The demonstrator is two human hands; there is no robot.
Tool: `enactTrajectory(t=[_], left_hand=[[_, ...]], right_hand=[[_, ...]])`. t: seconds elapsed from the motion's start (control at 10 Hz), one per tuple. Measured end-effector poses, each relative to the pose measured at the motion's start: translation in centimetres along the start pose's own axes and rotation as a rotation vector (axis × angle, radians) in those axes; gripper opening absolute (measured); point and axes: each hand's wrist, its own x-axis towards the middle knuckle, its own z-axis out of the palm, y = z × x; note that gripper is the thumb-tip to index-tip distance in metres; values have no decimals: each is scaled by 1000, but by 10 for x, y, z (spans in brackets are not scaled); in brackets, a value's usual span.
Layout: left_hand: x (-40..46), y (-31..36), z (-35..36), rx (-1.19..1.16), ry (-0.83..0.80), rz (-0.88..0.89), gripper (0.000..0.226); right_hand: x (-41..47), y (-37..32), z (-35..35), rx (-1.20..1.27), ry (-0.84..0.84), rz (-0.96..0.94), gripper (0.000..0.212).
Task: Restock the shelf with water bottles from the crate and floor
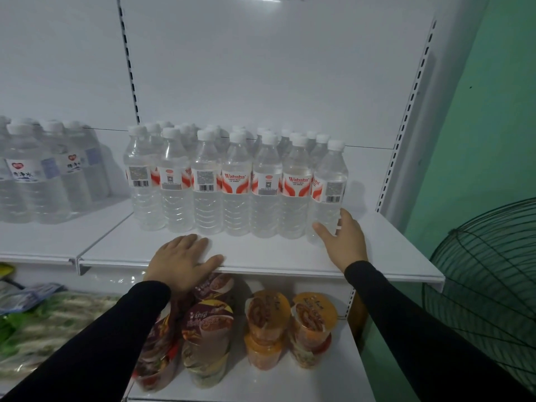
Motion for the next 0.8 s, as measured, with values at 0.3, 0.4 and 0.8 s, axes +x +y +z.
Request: enactTrajectory(t=[0.3,0.4,0.8], left_hand=[[0,2,-1,5,-11,-18,130],[1,2,0,7,-7,-17,130],[-1,4,-1,-20,28,-5,124]], right_hand=[[17,0,13,19,7,6,66],[19,-3,15,6,4,13,66],[3,-24,-7,-130,-6,23,60]])
